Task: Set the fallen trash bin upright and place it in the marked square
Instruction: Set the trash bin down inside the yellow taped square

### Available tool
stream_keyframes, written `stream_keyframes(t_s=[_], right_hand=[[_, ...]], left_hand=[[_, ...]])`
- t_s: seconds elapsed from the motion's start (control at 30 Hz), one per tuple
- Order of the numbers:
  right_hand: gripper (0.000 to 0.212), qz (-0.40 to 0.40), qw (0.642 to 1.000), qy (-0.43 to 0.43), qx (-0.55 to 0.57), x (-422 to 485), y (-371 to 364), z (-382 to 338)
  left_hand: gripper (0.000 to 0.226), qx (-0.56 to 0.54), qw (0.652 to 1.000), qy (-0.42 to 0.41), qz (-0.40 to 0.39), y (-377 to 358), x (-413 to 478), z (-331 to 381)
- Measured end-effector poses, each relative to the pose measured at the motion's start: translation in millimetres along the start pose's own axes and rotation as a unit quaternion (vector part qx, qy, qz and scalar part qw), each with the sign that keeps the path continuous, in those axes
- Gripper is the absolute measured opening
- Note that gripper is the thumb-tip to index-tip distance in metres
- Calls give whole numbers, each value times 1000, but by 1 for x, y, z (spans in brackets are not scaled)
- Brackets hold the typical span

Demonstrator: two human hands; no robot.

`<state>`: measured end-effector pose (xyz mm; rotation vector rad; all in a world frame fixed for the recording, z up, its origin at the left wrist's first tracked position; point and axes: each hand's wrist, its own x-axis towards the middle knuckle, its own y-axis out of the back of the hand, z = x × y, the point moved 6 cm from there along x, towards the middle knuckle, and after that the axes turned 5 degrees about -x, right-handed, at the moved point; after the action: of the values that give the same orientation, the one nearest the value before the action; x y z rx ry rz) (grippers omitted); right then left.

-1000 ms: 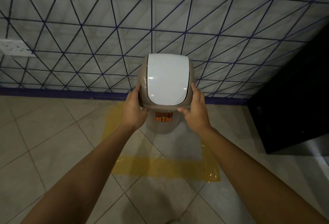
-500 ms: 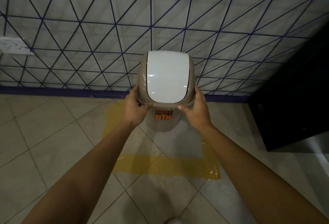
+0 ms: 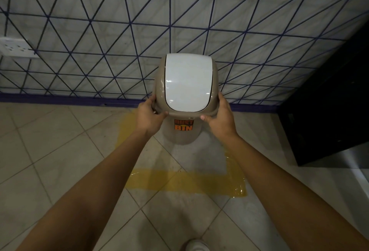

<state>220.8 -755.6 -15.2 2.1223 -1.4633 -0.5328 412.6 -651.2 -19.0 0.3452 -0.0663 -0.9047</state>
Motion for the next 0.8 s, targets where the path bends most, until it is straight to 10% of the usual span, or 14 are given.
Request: stream_keyframes(t_s=[0.8], right_hand=[[98, 27, 996, 55, -64, 0, -4, -21]], left_hand=[[90, 124, 987, -94, 36, 1, -9, 17]])
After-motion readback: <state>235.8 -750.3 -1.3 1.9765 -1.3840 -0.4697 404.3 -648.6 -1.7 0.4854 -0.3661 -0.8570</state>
